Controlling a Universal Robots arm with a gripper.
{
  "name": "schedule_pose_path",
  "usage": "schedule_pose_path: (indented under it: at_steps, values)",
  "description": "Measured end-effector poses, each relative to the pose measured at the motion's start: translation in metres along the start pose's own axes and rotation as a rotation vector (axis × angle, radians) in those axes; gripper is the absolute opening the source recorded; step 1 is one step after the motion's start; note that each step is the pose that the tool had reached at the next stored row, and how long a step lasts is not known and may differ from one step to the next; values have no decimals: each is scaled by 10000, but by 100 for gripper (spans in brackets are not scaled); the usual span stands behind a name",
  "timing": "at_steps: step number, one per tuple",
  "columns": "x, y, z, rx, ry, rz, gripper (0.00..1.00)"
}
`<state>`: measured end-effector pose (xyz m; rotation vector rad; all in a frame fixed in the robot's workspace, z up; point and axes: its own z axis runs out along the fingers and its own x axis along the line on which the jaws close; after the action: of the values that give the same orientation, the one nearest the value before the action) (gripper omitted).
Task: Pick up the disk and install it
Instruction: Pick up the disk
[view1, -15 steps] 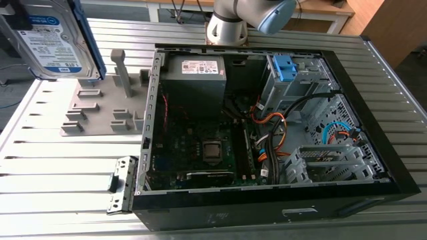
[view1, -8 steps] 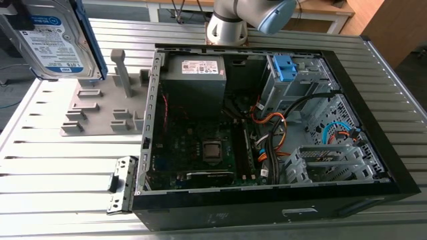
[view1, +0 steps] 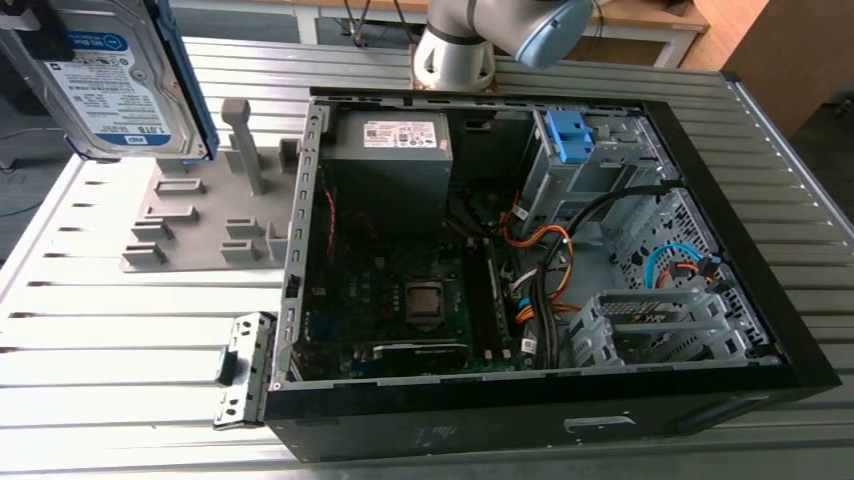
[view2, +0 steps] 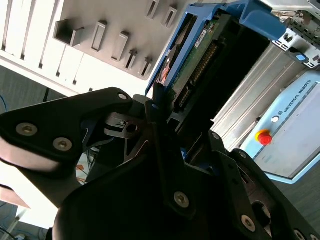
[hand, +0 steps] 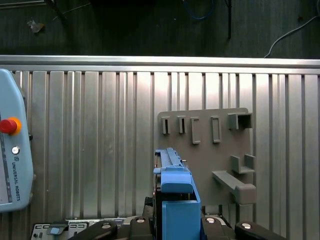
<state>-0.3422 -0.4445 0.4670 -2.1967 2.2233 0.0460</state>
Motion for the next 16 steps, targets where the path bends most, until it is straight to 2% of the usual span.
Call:
schedule_pose_path:
  at_steps: [16]
  values:
    - [-1, -54, -1, -1, 1, 0, 36]
